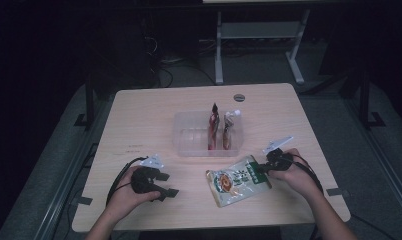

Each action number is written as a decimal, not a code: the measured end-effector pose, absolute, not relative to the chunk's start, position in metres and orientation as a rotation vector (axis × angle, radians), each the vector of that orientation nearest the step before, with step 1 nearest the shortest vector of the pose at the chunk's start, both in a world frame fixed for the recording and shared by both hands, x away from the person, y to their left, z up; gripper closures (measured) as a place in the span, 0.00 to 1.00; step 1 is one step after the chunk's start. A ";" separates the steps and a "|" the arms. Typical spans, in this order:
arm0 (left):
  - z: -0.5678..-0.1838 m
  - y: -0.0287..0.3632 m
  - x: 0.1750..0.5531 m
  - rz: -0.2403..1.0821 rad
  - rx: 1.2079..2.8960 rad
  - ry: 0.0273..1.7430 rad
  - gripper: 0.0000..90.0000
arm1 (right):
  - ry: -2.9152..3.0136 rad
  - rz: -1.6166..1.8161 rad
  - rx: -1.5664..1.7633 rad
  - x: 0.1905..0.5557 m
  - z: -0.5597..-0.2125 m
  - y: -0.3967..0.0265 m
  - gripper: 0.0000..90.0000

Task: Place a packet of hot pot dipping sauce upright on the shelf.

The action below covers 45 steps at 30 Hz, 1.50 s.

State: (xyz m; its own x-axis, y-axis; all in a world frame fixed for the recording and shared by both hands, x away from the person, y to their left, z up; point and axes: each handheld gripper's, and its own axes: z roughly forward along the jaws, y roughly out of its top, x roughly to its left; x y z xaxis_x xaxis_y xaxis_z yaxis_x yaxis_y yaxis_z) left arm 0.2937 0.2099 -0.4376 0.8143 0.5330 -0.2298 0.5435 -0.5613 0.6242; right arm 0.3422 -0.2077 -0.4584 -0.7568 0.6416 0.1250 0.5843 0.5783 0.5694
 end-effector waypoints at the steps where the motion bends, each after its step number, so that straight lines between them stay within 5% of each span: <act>1: -0.437 0.210 0.294 -0.019 2.283 0.786 0.30 | 2.713 0.924 1.032 0.342 -0.458 -0.202 1.00; 26: -0.434 0.197 0.292 -0.039 2.309 0.710 0.33 | 2.869 1.006 0.744 0.330 -0.460 -0.110 1.00; 38: -0.427 0.188 0.293 -0.016 2.312 0.706 0.47 | 2.775 1.137 0.765 0.319 -0.444 -0.131 0.64; 45: -0.425 0.179 0.293 -0.006 2.334 0.690 0.46 | 2.692 1.203 0.781 0.310 -0.439 -0.158 0.56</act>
